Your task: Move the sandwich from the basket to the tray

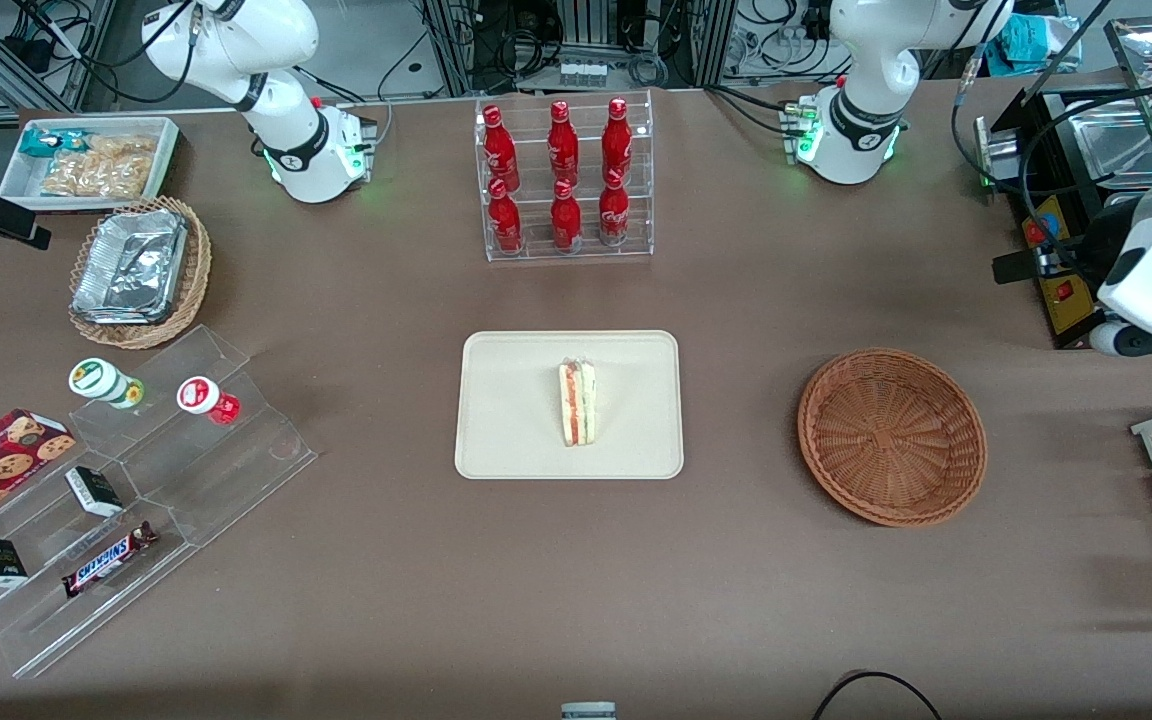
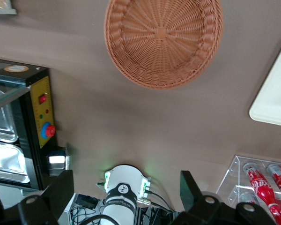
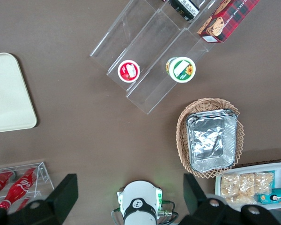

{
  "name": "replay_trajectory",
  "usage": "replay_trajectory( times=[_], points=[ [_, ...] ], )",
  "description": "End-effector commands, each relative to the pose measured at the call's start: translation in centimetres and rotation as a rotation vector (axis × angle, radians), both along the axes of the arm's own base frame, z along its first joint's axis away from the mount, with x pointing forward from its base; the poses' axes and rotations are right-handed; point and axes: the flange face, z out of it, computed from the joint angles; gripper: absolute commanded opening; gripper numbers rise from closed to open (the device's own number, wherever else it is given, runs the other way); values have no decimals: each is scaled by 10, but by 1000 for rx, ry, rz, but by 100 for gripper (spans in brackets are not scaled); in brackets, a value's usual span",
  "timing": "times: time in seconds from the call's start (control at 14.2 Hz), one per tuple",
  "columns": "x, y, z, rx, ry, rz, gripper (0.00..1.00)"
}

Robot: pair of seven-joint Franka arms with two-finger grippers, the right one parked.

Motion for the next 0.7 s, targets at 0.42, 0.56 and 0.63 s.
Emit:
replay_trajectory(
  times=[0.42, 0.56, 0.63],
  points=[
    [-38, 1, 28, -26, 4, 11, 100],
    [-54, 4, 27, -35, -78, 5, 100],
    [-59, 6, 24, -29, -104, 3, 100]
  ],
)
